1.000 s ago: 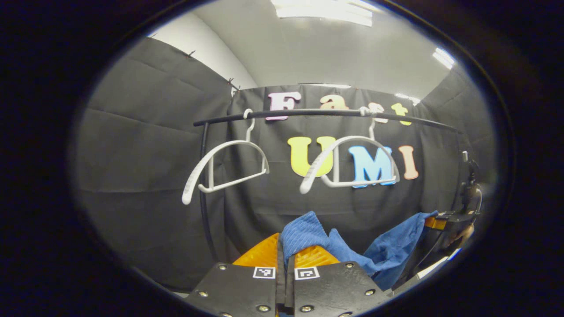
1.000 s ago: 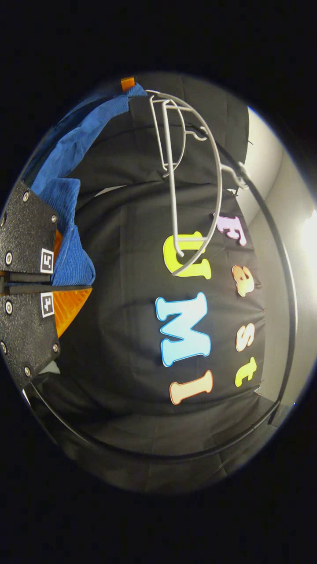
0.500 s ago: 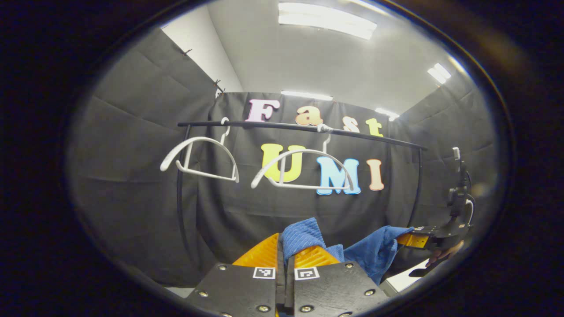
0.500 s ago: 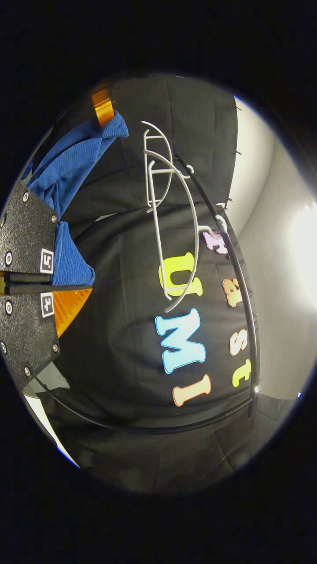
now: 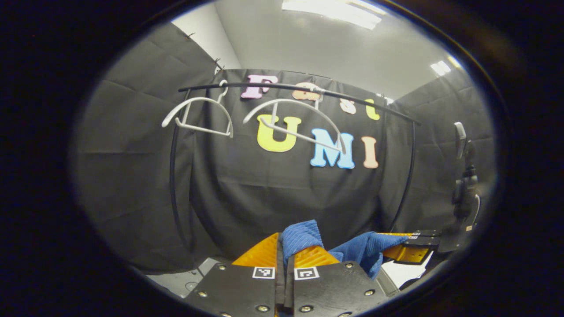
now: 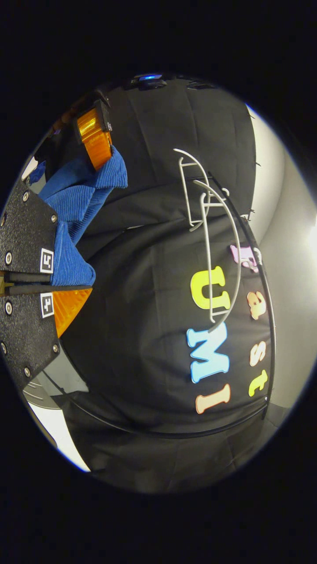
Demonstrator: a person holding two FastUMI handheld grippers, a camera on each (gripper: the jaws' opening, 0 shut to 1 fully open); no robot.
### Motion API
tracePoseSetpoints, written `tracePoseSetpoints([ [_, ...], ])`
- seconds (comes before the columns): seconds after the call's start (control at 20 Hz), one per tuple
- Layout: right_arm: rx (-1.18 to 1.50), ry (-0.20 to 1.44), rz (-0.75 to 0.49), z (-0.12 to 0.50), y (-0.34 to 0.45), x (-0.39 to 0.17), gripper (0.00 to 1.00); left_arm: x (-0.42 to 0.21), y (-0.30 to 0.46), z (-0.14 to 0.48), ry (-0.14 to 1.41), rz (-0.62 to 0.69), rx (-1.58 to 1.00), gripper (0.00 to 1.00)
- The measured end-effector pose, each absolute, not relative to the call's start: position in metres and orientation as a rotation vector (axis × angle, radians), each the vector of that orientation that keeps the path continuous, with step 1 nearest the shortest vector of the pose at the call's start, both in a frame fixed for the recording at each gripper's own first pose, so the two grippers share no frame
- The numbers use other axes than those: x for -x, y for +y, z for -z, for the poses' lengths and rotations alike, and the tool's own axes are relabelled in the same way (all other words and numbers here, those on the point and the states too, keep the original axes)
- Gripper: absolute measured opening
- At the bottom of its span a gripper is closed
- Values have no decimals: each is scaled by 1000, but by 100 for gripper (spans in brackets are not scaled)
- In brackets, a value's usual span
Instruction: Grasp the clothes on the hanger with both hands and then place them into the laundry hamper below.
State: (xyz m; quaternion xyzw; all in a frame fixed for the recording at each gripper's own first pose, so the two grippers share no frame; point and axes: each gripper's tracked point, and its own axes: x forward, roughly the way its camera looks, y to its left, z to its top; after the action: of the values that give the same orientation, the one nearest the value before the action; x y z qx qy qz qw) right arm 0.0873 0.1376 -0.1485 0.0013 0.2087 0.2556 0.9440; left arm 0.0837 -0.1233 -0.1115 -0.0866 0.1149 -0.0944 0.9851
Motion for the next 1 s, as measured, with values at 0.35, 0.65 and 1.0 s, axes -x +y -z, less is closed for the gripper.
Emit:
tracePoseSetpoints([
  [0.35, 115, 557, -510, 229, 130, -61, 3, -68, -120, 206, 412, 146, 135, 1],
  [0.65, 207, 677, -497, 287, 114, -38, 7, -53, -122, 283, 584, 122, 63, 1],
  [1.0, 270, 773, -479, 316, 81, -7, 57, -1, -116, 342, 752, 112, 69, 23],
])
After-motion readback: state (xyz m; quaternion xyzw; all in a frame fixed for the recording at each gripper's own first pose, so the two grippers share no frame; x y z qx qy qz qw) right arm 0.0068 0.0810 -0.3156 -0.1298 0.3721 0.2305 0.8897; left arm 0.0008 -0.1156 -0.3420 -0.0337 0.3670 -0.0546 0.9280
